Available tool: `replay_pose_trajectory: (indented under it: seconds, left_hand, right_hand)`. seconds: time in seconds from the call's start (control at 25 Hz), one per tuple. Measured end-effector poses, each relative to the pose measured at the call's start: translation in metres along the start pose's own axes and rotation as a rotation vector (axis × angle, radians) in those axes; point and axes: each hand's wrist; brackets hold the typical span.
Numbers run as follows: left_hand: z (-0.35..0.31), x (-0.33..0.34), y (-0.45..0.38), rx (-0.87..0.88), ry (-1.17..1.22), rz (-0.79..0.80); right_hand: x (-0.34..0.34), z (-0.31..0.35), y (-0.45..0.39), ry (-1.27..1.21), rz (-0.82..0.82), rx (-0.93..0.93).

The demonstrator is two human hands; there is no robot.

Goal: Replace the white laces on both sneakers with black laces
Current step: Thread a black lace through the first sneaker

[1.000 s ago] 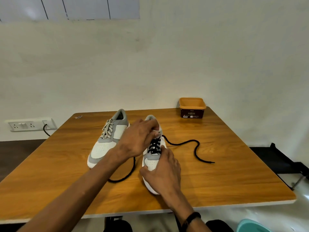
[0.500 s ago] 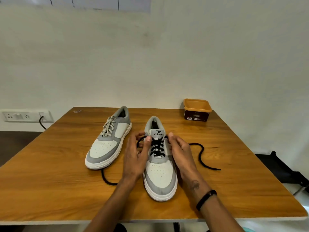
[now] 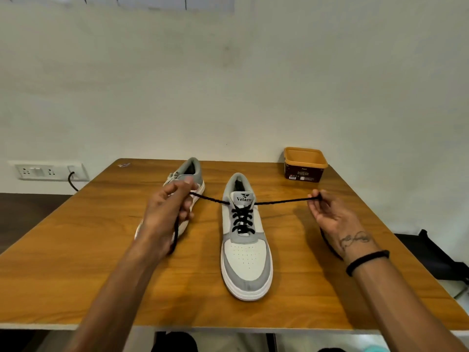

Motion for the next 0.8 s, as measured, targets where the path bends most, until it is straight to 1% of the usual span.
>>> replay_pose_trajectory:
  seconds: [0.08,0.2,0.28,0.44,0.48,0.6,0.72,0.8]
  left_hand:
    - [-0.042,0.0,0.002,0.003,0.089,0.067]
    - [-0.096,0.014,0.004,0.026,0.106,0.133]
    - [-0.124,0.03,0.004,0.046,0.042,0.154]
    - [-0.163,0.061,0.003,0.121,-0.199,0.162]
    - [-0.17,0.067,0.002,0.175,-0.282,0.149]
    - [-0.185,0.082,-0.001,0.368,-0.518,0.032]
    - [-0.202,0.091,0.0,0.487,-0.585,-0.078]
    - [-0.209,0.094,0.003,0.555,-0.618,-0.143]
  right_hand:
    - [0.017,0.024,0.008,-0.001,0.069,-0.046]
    - [0.057,0.057,0.038,-0.003,0.206,-0.13]
    - [0.084,0.073,0.06,0.02,0.305,-0.177]
    - [0.135,0.087,0.101,0.124,0.514,-0.302]
    - [0.148,0.089,0.11,0.153,0.55,-0.336]
    - [0.179,0.093,0.13,0.236,0.607,-0.424]
    - [0.203,0.097,0.139,0.396,0.615,-0.48]
    - [0.211,0.097,0.144,0.515,0.662,-0.453]
Point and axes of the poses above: each hand's wrist, its own y-axis away from the middle knuckle, its own x-axis out of the palm, z = x × y, and after that the axes turned 13 degrees about -x, right-handed
